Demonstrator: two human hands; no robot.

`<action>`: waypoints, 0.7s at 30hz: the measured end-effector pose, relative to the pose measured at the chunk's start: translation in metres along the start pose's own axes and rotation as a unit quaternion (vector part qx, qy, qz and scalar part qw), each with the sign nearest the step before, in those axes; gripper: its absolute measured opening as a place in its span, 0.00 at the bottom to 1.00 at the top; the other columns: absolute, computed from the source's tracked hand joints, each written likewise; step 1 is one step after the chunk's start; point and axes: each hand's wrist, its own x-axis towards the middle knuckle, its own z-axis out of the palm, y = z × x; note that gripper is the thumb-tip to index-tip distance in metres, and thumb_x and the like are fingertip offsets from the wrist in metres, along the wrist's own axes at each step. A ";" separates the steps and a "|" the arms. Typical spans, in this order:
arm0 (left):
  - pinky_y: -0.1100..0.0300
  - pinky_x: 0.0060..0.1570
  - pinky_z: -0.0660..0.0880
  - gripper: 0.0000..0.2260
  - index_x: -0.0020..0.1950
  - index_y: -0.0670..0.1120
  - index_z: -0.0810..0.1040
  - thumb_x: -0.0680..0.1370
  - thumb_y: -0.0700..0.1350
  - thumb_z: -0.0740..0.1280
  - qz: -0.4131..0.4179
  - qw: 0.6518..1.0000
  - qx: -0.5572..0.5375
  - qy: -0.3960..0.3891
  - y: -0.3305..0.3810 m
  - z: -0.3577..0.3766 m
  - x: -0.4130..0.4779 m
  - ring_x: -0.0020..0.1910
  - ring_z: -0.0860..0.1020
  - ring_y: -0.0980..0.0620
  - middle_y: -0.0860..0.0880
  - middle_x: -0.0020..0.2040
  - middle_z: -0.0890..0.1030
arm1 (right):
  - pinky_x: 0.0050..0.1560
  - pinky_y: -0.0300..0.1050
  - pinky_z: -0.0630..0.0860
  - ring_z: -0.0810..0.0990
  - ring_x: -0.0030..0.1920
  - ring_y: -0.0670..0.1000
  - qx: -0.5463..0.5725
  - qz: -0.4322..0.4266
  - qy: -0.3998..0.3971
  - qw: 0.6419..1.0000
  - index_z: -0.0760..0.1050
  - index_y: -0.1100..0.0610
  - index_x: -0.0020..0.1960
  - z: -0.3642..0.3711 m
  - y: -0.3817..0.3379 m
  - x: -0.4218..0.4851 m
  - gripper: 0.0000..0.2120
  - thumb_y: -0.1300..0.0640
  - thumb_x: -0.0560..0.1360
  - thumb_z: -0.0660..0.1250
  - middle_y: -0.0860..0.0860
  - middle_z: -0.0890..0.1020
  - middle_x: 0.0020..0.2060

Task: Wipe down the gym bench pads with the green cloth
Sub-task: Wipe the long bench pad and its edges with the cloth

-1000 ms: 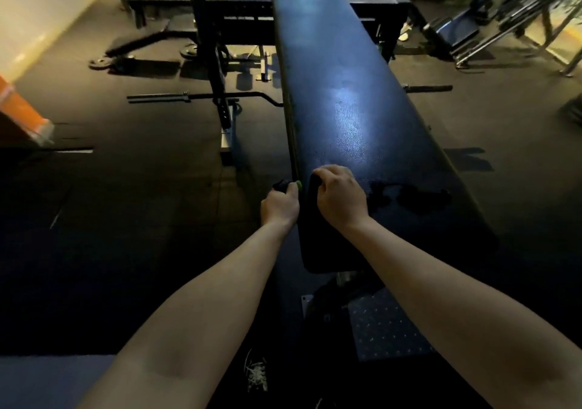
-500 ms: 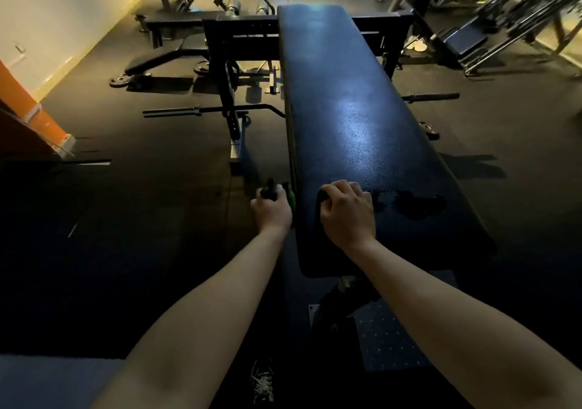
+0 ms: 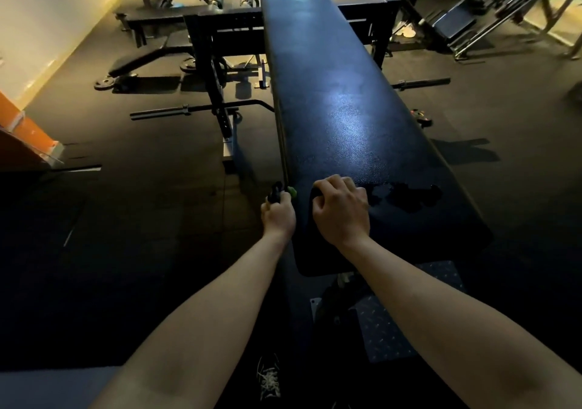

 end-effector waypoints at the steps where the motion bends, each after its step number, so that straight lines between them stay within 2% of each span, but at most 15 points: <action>1: 0.45 0.66 0.71 0.34 0.71 0.41 0.73 0.73 0.63 0.56 0.000 1.000 -0.001 -0.005 0.001 -0.002 -0.009 0.61 0.76 0.40 0.40 0.66 0.75 | 0.51 0.52 0.71 0.76 0.54 0.54 -0.001 0.000 0.002 1.000 0.79 0.49 0.50 0.001 0.000 0.000 0.12 0.52 0.71 0.60 0.47 0.80 0.49; 4: 0.55 0.62 0.69 0.26 0.70 0.36 0.71 0.82 0.55 0.58 0.017 1.000 0.020 -0.005 -0.004 -0.008 -0.031 0.62 0.74 0.40 0.41 0.65 0.74 | 0.50 0.53 0.72 0.77 0.53 0.55 -0.011 -0.004 0.003 1.000 0.80 0.49 0.49 0.001 -0.001 -0.001 0.11 0.52 0.72 0.61 0.47 0.81 0.48; 6: 0.56 0.60 0.70 0.23 0.69 0.36 0.73 0.83 0.53 0.58 0.032 0.999 0.034 0.004 -0.013 -0.010 -0.041 0.61 0.75 0.41 0.40 0.64 0.75 | 0.49 0.52 0.72 0.77 0.53 0.55 -0.013 -0.005 0.004 1.000 0.80 0.50 0.49 0.000 -0.001 -0.004 0.10 0.53 0.72 0.62 0.48 0.81 0.48; 10: 0.55 0.48 0.73 0.21 0.59 0.42 0.80 0.81 0.57 0.58 0.063 0.997 0.046 -0.010 -0.024 -0.015 -0.065 0.49 0.79 0.46 0.43 0.54 0.81 | 0.50 0.52 0.72 0.78 0.53 0.55 -0.004 -0.027 0.004 1.000 0.81 0.51 0.49 -0.005 0.000 -0.012 0.10 0.54 0.72 0.62 0.49 0.82 0.48; 12: 0.53 0.49 0.75 0.25 0.57 0.43 0.80 0.77 0.61 0.58 0.066 0.996 0.058 -0.005 -0.033 -0.018 -0.074 0.47 0.79 0.45 0.43 0.51 0.82 | 0.52 0.52 0.72 0.79 0.54 0.55 0.009 -0.034 0.005 0.999 0.81 0.51 0.50 -0.008 0.000 -0.016 0.10 0.54 0.72 0.63 0.49 0.82 0.48; 14: 0.54 0.49 0.75 0.25 0.58 0.43 0.80 0.76 0.61 0.58 0.072 0.995 0.063 0.000 -0.041 -0.021 -0.079 0.48 0.80 0.45 0.44 0.51 0.82 | 0.53 0.52 0.72 0.79 0.54 0.54 0.016 -0.034 0.005 0.999 0.81 0.50 0.51 -0.009 0.001 -0.019 0.11 0.55 0.72 0.64 0.48 0.82 0.49; 16: 0.58 0.43 0.72 0.18 0.57 0.43 0.79 0.80 0.56 0.61 0.085 0.995 0.049 0.000 -0.043 -0.025 -0.077 0.48 0.80 0.46 0.43 0.51 0.82 | 0.54 0.51 0.72 0.79 0.55 0.54 0.029 -0.032 0.005 0.999 0.82 0.50 0.52 -0.010 0.001 -0.021 0.12 0.56 0.72 0.64 0.48 0.82 0.50; 18: 0.58 0.41 0.71 0.14 0.58 0.43 0.77 0.82 0.53 0.62 0.120 0.992 0.037 0.017 -0.034 -0.027 -0.068 0.49 0.79 0.45 0.42 0.53 0.80 | 0.54 0.51 0.72 0.79 0.55 0.54 0.055 -0.019 0.011 0.998 0.82 0.51 0.54 -0.012 0.002 -0.020 0.13 0.57 0.72 0.64 0.48 0.83 0.51; 21: 0.62 0.42 0.72 0.17 0.64 0.45 0.72 0.82 0.55 0.62 0.141 0.989 -0.002 0.044 -0.001 -0.025 -0.056 0.53 0.79 0.49 0.44 0.59 0.78 | 0.57 0.51 0.72 0.80 0.55 0.55 0.120 0.007 0.021 0.993 0.80 0.52 0.60 -0.013 0.004 -0.017 0.14 0.56 0.75 0.64 0.50 0.82 0.54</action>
